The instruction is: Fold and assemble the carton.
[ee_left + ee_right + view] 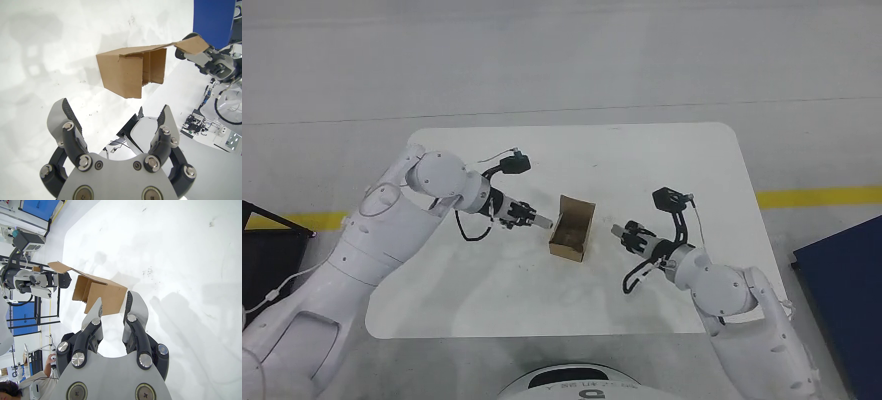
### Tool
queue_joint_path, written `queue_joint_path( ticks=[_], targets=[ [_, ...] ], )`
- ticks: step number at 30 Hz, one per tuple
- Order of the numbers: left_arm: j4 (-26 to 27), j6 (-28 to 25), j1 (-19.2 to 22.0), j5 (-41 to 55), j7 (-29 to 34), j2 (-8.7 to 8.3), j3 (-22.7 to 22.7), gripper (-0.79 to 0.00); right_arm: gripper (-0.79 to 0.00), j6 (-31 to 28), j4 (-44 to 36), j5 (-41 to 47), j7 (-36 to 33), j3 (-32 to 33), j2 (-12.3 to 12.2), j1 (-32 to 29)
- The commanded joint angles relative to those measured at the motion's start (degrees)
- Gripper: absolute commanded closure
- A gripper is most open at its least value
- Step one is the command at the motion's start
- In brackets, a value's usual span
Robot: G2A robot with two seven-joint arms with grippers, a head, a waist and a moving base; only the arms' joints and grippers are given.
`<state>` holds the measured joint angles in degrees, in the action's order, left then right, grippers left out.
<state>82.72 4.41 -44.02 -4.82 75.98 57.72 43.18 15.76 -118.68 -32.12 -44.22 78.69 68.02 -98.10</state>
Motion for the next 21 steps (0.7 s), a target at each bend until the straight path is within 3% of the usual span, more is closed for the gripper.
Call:
queue_joint_path(
  ticks=[1, 5, 15, 19, 21],
  targets=[
    [-0.2, 2.3, 0.5, -1.8, -0.3, 0.55, -1.9, -0.77, -0.302, 0.1, 1.3, 0.0, -0.2, -1.1, 0.1, 1.0],
    [-1.8, 4.7, 1.9, -2.3, -0.6, 2.03, -5.1, -0.748, -0.305, 0.1, 3.9, 0.1, -0.5, -3.6, 0.2, 3.5],
    [-6.0, 4.0, 5.2, -1.5, 0.2, 4.65, -8.9, -0.643, -0.311, -0.2, 7.0, 0.9, -1.3, -7.7, 0.5, 7.1],
    [-7.2, 3.3, 6.2, -1.1, 0.8, 5.53, -10.0, -0.573, -0.305, 0.3, 8.1, 1.1, -1.3, -9.2, 0.7, 8.6],
    [-8.0, 2.8, 6.7, -0.7, 0.8, 6.03, -10.4, -0.499, -0.305, 0.6, 8.7, 1.1, -1.3, -10.0, 0.8, 9.5]
  ],
)
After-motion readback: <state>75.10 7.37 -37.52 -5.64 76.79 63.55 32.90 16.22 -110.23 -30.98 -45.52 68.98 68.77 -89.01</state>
